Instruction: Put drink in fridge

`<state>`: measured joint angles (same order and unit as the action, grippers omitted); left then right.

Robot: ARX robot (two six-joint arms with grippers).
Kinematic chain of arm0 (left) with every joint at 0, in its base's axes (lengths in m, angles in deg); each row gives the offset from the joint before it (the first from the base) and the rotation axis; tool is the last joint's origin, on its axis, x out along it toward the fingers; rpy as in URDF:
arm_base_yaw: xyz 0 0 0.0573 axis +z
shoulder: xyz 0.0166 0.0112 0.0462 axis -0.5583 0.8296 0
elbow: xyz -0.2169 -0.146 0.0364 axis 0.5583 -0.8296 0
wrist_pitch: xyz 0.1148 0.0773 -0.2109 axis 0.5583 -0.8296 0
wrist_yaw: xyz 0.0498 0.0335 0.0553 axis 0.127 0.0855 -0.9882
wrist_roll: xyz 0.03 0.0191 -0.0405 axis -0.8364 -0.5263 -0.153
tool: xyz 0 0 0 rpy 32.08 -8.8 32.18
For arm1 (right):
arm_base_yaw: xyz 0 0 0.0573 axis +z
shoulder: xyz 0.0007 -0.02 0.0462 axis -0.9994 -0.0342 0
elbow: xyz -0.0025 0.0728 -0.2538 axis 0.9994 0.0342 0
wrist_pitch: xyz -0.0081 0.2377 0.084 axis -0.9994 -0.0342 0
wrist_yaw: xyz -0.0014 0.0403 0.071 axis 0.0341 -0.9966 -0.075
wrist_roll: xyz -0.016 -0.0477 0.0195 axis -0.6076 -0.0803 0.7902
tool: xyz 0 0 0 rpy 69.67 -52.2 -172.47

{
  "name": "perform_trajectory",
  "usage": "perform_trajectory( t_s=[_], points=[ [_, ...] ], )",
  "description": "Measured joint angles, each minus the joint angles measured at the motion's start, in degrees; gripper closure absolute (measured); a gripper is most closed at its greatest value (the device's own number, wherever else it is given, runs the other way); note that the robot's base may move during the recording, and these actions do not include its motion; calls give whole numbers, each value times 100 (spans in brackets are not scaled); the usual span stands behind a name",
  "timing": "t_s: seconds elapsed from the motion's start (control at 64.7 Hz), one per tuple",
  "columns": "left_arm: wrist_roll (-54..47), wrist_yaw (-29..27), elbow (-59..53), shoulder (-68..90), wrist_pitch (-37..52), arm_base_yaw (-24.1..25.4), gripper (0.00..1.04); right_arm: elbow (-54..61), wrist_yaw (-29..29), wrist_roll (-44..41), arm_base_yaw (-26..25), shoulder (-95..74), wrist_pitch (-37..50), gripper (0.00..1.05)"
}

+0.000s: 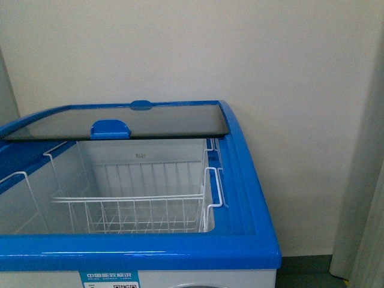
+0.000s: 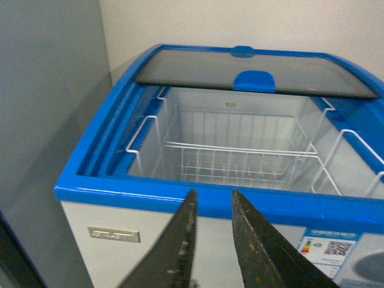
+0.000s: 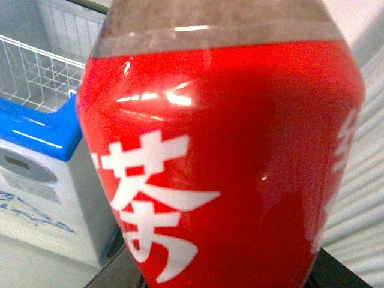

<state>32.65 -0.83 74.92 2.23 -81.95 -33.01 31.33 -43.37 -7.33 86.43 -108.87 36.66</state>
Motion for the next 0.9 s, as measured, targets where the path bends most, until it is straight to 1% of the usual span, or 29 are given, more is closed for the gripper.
perform_trajectory(
  t_s=[0.031, 0.077, 0.155, 0.216, 0.294, 0.34, 0.386, 0.495, 0.557, 0.68, 0.897],
  points=[
    [-9, -17, -61, -105, 2, -55, 92, -212, -96, -341, 20, -367, 238, 69],
    [-13, -79, -168, -188, 22, -59, 102, -535, -407, -992, 111, -951, 498, 69],
    [-28, -72, -310, -267, 52, -63, 102, -979, -772, -1915, 304, -1637, 553, 69],
    [-28, -74, -378, -308, 72, -70, 102, -1281, -866, -2426, 455, -2107, 468, 69],
    [-28, -81, -474, -376, 103, -74, 102, -1829, -710, -3257, 750, -2942, 249, 69],
    [-28, -79, -516, -400, 116, -74, 102, -2090, -581, -3510, 894, -3289, 153, 69],
    [-28, -83, -577, -459, 127, -74, 102, -2656, -334, -3939, 1182, -3974, 46, 69],
    [-31, -79, -673, -531, 160, -76, 102, -3683, 37, -4192, 1668, -5053, 39, 69],
    [-31, -79, -717, -566, 164, -76, 102, -4177, 118, -4199, 1906, -5539, 37, 69],
    [-31, -79, -800, -627, 186, -76, 102, -5049, 162, -4107, 2389, -6413, -35, 69],
    [-35, -79, -929, -741, 199, -76, 102, -6220, 179, -3912, 3139, -8067, -28, 69]
  ],
)
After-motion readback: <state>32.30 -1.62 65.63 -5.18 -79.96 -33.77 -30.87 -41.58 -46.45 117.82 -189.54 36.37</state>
